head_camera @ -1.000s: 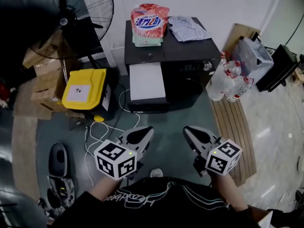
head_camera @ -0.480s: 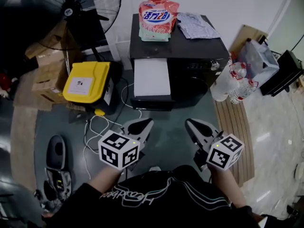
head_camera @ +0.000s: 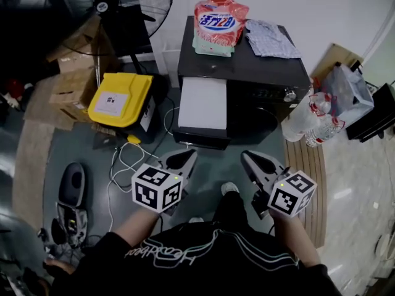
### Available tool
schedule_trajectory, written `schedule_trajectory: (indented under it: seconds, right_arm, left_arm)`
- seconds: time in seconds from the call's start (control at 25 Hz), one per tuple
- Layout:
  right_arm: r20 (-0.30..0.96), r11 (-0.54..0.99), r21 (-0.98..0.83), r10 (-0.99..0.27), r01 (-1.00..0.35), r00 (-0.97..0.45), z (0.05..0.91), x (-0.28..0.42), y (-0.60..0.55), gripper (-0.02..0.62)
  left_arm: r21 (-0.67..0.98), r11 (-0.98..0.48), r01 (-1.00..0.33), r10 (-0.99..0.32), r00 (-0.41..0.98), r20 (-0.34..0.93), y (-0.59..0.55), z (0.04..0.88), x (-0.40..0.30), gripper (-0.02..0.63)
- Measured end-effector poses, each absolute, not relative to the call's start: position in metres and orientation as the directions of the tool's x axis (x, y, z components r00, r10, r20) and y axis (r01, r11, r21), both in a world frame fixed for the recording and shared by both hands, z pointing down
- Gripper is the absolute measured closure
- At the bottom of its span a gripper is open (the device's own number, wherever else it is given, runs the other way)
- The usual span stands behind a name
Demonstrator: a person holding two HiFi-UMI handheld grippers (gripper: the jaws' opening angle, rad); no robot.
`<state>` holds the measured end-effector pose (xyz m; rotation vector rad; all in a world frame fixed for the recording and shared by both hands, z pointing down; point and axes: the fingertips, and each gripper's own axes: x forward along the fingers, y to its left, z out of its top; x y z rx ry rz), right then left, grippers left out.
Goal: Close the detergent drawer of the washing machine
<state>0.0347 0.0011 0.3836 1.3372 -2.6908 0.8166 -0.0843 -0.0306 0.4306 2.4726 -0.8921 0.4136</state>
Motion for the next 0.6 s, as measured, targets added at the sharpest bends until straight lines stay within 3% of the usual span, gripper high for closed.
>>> schedule_trajectory:
  seconds: [0.6]
  right_arm:
    - [0.311,0.557,-0.476,-0.617,-0.68,-0.723,0.4,0.063,-0.065,0.569]
  left_arm:
    - [0.315,-0.53,-0.787,-0.575,0.607,0.549,-0.072,0.492,-0.077,0.584]
